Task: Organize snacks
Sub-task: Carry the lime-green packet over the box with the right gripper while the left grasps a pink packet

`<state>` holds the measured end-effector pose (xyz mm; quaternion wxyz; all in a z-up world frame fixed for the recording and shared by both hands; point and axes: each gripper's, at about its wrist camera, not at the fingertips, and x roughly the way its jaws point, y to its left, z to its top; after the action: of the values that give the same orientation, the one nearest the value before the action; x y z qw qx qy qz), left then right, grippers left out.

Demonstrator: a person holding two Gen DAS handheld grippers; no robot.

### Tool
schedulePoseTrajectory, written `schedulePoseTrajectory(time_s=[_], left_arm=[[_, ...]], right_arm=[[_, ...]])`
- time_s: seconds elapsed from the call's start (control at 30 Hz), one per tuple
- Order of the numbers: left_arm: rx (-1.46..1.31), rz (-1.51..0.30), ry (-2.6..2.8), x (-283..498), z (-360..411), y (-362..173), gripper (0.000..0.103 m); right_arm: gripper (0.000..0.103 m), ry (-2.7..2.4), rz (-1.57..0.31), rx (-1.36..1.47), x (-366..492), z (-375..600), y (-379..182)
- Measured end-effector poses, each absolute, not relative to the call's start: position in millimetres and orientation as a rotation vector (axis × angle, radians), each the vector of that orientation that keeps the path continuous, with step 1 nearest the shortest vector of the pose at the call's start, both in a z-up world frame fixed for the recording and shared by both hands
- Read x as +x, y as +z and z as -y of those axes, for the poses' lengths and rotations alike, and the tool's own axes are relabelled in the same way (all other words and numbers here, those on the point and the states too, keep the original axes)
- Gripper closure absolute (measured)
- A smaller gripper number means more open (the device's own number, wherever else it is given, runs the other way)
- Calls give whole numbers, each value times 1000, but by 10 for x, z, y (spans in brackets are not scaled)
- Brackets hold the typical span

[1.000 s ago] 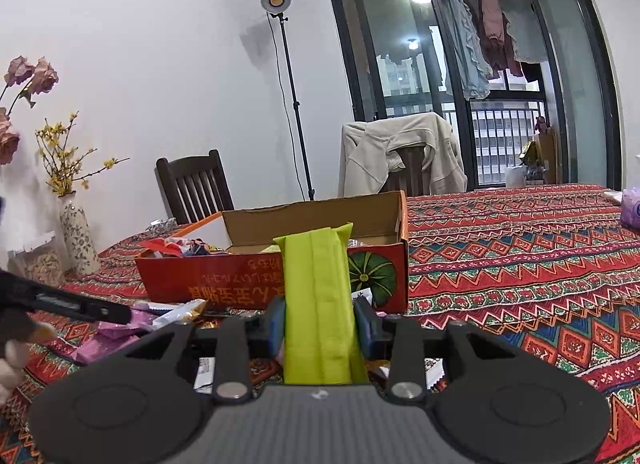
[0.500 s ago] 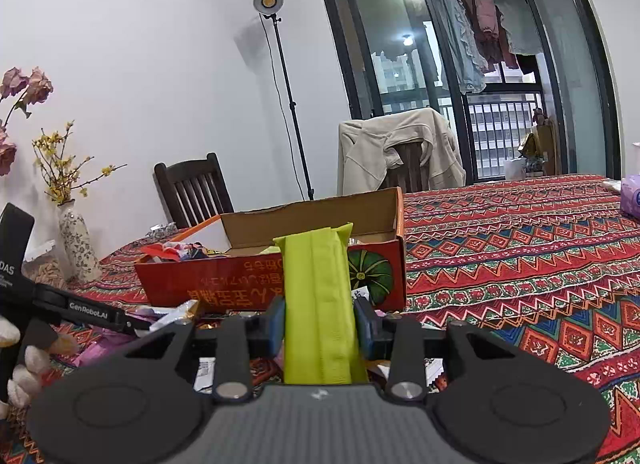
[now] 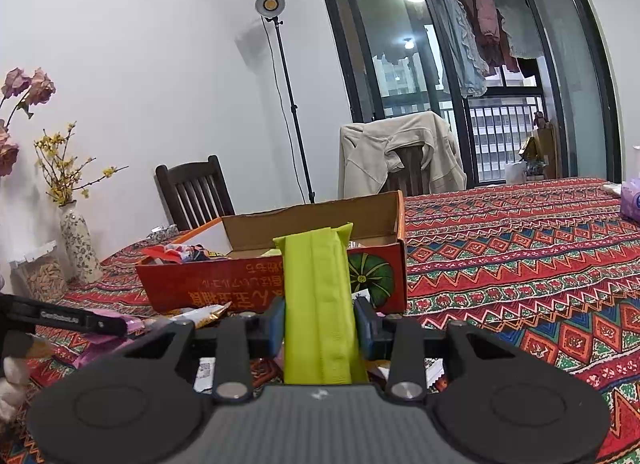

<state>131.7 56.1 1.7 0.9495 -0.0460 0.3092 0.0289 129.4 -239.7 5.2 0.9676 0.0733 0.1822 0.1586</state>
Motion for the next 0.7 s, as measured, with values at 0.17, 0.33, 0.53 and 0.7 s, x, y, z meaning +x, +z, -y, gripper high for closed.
schedulePoseTrajectory(time_s=[0.17, 0.33, 0.53, 0.7], left_arm=[[-106, -537, 70, 1121, -555, 117, 34], [-111, -458, 67, 1004, -476, 237, 34], [-122, -412, 36, 1012, -350, 355, 34], [-124, -385, 7, 1049, -251, 447, 34]], right_arm=[[68, 322, -350, 133, 1249, 2368, 54], [68, 317, -344, 116, 1230, 2347, 54], [68, 300, -351, 96, 1239, 2304, 63], [68, 302, -327, 51, 1199, 2215, 162]])
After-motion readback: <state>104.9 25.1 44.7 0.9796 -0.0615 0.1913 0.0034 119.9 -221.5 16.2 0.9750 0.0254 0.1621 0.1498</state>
